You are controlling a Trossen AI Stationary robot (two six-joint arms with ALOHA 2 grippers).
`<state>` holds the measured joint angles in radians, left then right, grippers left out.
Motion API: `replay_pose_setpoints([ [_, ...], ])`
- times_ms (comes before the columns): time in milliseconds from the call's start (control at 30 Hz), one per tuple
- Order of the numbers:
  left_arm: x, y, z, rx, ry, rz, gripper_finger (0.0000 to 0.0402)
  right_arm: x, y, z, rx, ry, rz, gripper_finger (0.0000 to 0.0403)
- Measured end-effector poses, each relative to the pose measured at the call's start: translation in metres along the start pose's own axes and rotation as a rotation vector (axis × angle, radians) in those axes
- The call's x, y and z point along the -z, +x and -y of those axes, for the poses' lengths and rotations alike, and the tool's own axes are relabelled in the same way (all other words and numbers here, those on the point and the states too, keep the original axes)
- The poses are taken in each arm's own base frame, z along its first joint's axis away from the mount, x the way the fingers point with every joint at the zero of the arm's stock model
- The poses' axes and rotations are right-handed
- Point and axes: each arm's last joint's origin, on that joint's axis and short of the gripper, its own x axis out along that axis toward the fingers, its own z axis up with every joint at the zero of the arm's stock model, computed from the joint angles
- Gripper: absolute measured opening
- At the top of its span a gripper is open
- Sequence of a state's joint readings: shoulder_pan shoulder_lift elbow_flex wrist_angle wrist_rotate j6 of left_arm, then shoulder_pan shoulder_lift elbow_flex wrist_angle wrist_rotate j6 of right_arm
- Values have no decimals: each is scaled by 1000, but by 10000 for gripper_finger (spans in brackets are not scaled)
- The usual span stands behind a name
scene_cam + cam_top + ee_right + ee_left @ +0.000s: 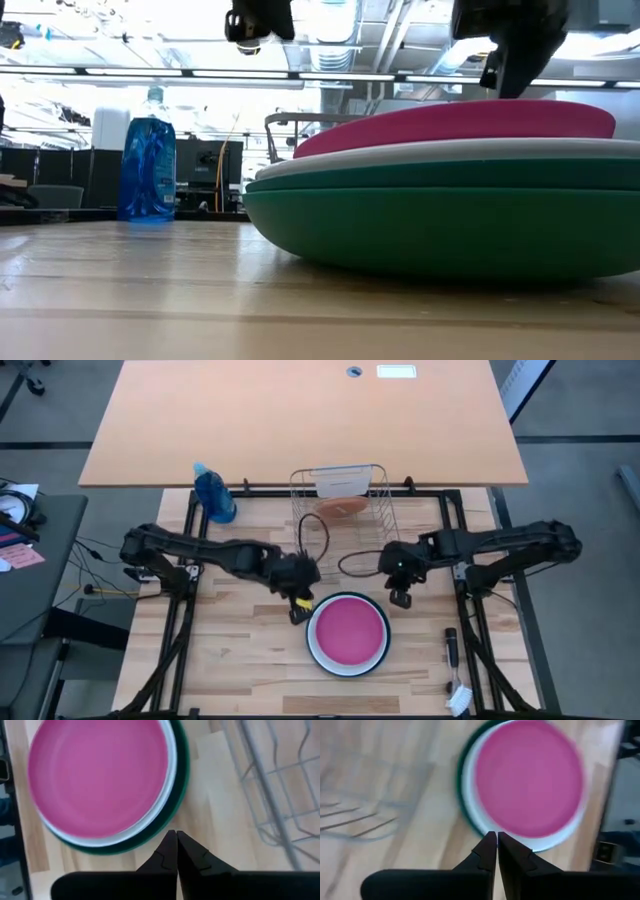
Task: Sort dishes
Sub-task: Put the pink plate in the dish rack
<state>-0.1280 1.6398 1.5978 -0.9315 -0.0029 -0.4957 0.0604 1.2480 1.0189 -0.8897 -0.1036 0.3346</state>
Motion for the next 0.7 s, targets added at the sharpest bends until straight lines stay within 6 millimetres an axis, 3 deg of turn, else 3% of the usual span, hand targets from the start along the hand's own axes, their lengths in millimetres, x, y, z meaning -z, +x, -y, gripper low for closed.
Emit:
replay_pose_setpoints([
  [133,6,14,17,-26,49,83,10,-4,2,13,18,35,25,3],
  [300,14,36,18,-73,58,125,10,-5,3,24,37,37,32,3],
  [467,23,53,8,-128,148,124,10,-7,3,30,49,6,41,3],
  [700,20,60,-22,-220,186,75,10,-11,4,40,67,3,52,2],
])
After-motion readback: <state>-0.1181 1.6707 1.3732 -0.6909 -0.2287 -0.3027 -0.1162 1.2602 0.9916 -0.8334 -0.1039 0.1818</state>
